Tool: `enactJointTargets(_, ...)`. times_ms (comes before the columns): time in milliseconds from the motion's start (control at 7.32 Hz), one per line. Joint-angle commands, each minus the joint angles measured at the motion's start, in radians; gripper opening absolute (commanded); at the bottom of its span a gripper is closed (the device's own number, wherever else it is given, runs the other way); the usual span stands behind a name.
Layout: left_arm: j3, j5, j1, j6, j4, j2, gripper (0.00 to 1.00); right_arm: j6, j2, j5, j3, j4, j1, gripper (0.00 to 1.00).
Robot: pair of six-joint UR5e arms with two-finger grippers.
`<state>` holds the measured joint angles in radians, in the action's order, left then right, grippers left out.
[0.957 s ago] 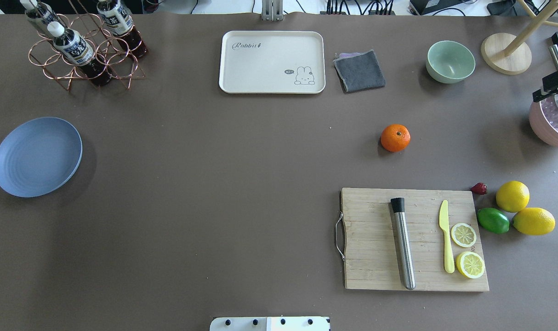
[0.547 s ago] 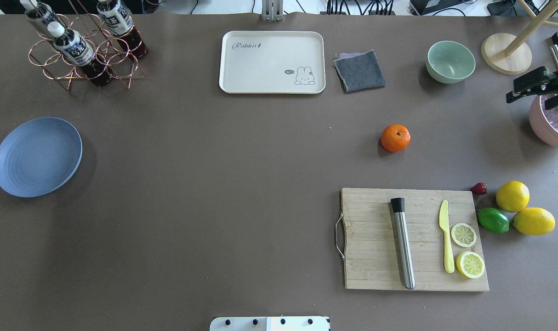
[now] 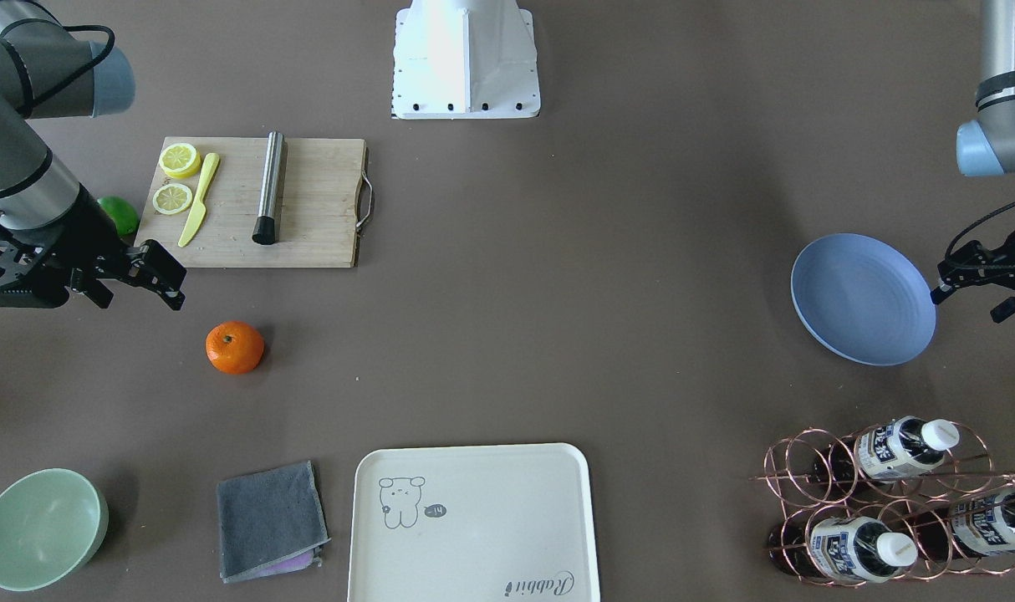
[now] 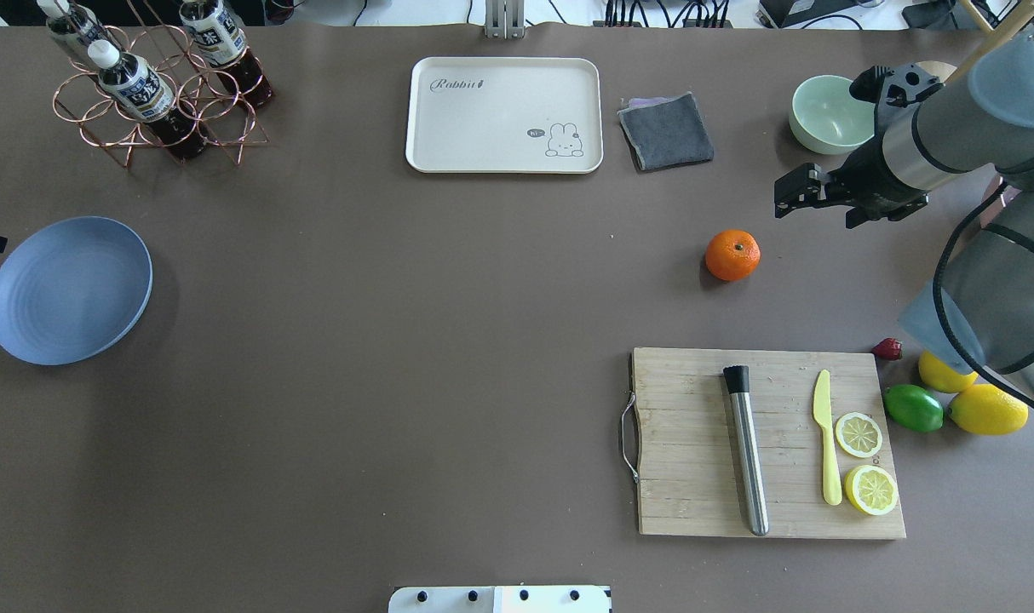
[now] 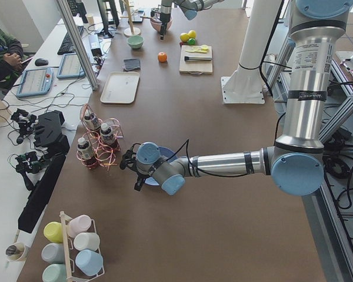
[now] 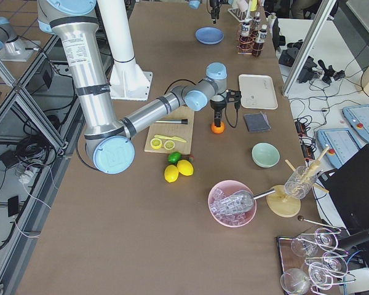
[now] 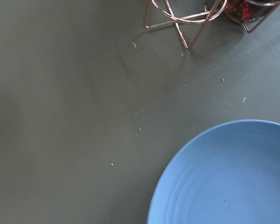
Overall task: Pick orange to plate
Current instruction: 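Move the right gripper over the orange while the left gripper reaches the blue plate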
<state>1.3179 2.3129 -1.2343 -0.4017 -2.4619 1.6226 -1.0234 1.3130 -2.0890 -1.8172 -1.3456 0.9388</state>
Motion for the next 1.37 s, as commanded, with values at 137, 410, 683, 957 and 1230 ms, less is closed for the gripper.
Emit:
enactJointTargets(137, -0.048, -0.001, 0.09, 0.0, -0.009, 0.0, 0.98, -0.009, -0.033, 0.01, 0.021, -0.001, -0.014, 1.0)
enactJointTargets(410, -0.068, 0.0, 0.095, 0.001, -0.009, 0.0, 0.95, -0.011, -0.061, 0.01, 0.042, 0.0, -0.015, 1.0)
enactJointTargets(683, -0.068, 0.007, 0.095, 0.004, -0.011, -0.006, 0.16, -0.011, -0.064, 0.01, 0.044, 0.0, -0.02, 1.0)
enactJointTargets(957, -0.066, 0.011, 0.095, 0.003, -0.023, -0.012, 0.0, -0.011, -0.064, 0.01, 0.044, 0.0, -0.02, 1.0)
enactJointTargets(1230, -0.057, 0.11, 0.09, -0.07, -0.016, -0.001, 0.0, -0.007, -0.064, 0.01, 0.056, 0.0, -0.029, 1.0)
